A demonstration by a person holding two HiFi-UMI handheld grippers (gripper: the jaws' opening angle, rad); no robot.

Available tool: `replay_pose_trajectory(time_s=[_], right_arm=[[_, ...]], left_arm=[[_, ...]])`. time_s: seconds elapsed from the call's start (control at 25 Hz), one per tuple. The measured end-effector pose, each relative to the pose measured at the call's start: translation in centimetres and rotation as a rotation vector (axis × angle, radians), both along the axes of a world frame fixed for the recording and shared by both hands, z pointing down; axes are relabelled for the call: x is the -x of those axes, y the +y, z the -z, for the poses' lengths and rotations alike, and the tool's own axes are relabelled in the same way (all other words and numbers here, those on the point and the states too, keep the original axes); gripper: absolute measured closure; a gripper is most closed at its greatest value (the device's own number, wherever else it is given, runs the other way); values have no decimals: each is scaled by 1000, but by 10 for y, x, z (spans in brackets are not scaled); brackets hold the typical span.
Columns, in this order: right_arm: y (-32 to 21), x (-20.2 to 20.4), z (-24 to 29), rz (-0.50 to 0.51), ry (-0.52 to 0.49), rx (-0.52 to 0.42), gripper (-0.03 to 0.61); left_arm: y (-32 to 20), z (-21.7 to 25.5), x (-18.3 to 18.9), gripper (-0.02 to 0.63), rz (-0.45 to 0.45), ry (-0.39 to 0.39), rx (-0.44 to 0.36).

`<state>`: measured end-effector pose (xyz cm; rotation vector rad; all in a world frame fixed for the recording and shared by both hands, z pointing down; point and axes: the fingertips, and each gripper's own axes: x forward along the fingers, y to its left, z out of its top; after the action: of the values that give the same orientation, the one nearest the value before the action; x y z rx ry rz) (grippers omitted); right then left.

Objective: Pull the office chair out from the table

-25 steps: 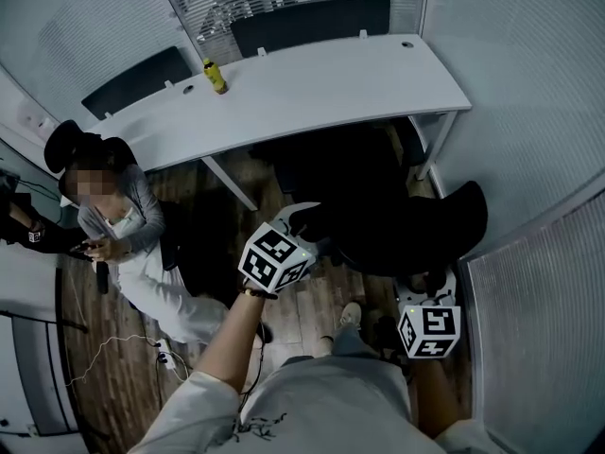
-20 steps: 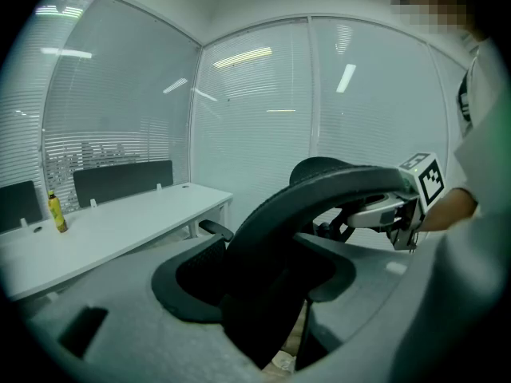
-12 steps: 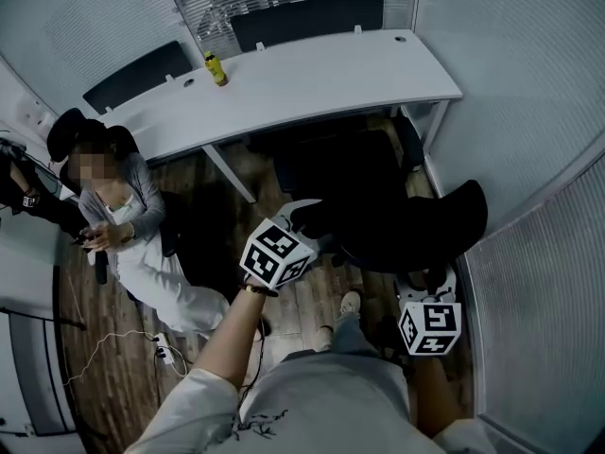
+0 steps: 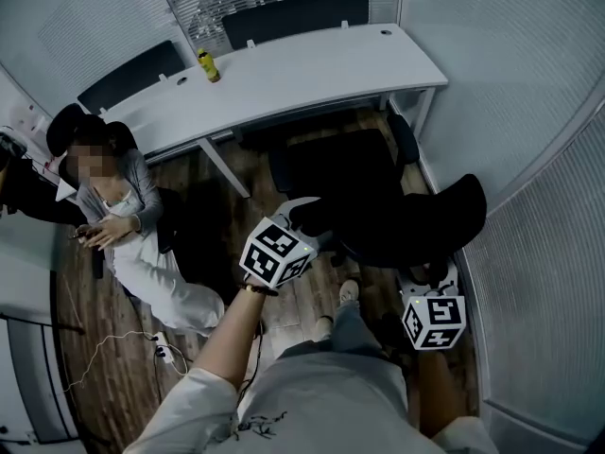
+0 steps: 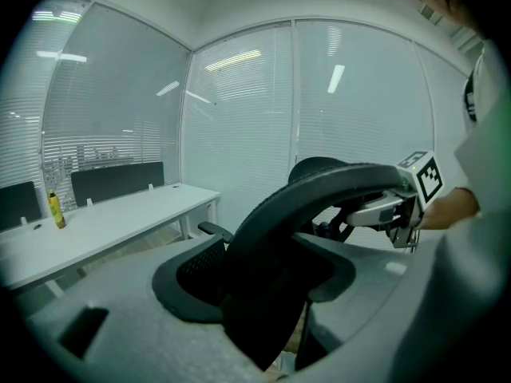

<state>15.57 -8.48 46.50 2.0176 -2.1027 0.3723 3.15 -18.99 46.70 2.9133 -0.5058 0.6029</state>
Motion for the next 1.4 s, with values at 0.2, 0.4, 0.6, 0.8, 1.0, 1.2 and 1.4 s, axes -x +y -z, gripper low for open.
replay_pose_trajectory(time_s=[0.2, 0.4, 0.6, 0.8, 1.0, 1.2, 1.4], right_arm=[[19, 7, -1, -9, 3, 1, 302], [37, 7, -6, -15, -1, 4, 302], [47, 5, -2, -17, -3, 9, 302], [67, -1, 0, -18, -4, 1, 302], [93, -3, 0, -13, -4, 4, 302], [114, -3, 0, 3, 0, 11, 302], [136, -3, 2, 10, -2, 18, 302]], left_arm=[[18, -1, 6, 359, -9, 4, -7], [35, -5, 6, 359, -16, 4, -7], [45, -1, 3, 359, -19, 4, -2], [65, 0, -3, 359, -21, 0, 4], [91, 0, -4, 359, -9, -1, 7], [114, 1, -2, 359, 10, 2, 2], [137, 2, -2, 359, 14, -3, 5]])
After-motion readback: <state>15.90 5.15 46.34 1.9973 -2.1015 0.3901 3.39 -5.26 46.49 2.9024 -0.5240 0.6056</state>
